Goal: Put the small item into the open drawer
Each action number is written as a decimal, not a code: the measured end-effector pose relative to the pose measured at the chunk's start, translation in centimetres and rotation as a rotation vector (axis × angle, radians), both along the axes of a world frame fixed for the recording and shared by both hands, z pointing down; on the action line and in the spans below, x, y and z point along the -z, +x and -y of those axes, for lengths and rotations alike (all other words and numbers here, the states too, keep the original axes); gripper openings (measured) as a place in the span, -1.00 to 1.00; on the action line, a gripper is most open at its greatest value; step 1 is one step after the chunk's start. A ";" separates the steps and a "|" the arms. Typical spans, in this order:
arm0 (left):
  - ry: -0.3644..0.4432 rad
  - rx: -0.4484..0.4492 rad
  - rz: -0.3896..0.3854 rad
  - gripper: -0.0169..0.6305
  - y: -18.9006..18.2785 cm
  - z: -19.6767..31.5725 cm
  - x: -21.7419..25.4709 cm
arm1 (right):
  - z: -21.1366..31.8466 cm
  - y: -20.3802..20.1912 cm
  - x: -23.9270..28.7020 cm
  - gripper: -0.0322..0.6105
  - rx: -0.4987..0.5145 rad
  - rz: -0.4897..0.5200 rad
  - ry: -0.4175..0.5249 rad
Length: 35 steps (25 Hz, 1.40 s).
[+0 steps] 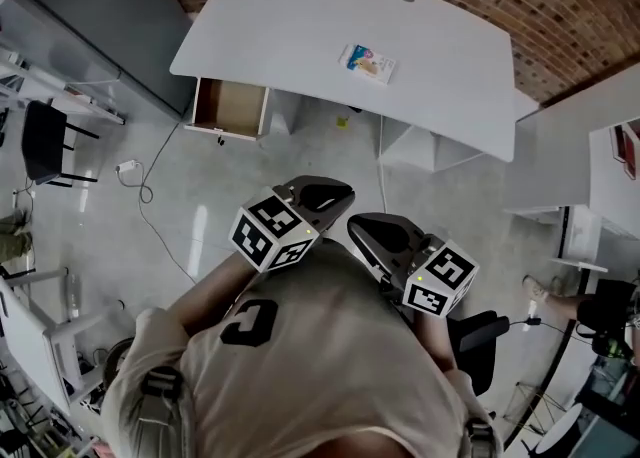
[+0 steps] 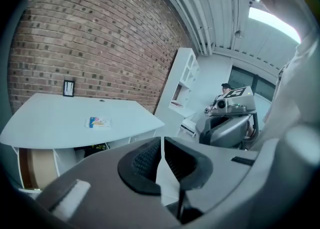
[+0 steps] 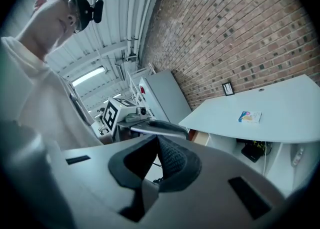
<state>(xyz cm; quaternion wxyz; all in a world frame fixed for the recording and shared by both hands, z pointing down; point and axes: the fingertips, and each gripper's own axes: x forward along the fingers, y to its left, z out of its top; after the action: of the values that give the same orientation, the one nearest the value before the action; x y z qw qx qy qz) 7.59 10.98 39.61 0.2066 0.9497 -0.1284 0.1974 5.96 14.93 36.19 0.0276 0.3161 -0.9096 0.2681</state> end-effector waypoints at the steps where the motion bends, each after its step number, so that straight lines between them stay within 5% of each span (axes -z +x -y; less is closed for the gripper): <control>1: 0.004 0.002 -0.010 -0.89 -0.6 1.0 0.3 | 0.9 -0.5 0.1 -0.89 -0.001 -0.007 -0.007; 14: -0.038 0.057 -0.055 -0.89 -10.9 13.4 -0.6 | 10.6 -9.1 -1.3 -0.89 0.004 -0.199 -0.078; 22: -0.042 0.016 -0.083 -0.89 -13.8 17.2 -0.8 | 14.4 -12.4 -1.7 -0.89 -0.017 -0.247 -0.089; 35: -0.045 0.104 -0.068 -0.89 -14.8 19.8 -1.6 | 16.5 -12.8 -2.4 -0.89 0.063 -0.259 -0.088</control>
<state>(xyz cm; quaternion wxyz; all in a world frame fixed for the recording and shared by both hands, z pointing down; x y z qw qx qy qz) -7.21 -8.81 41.22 0.2423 0.9429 -0.1663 0.1570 -6.84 -1.53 38.60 0.1668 0.3179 -0.8953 0.2638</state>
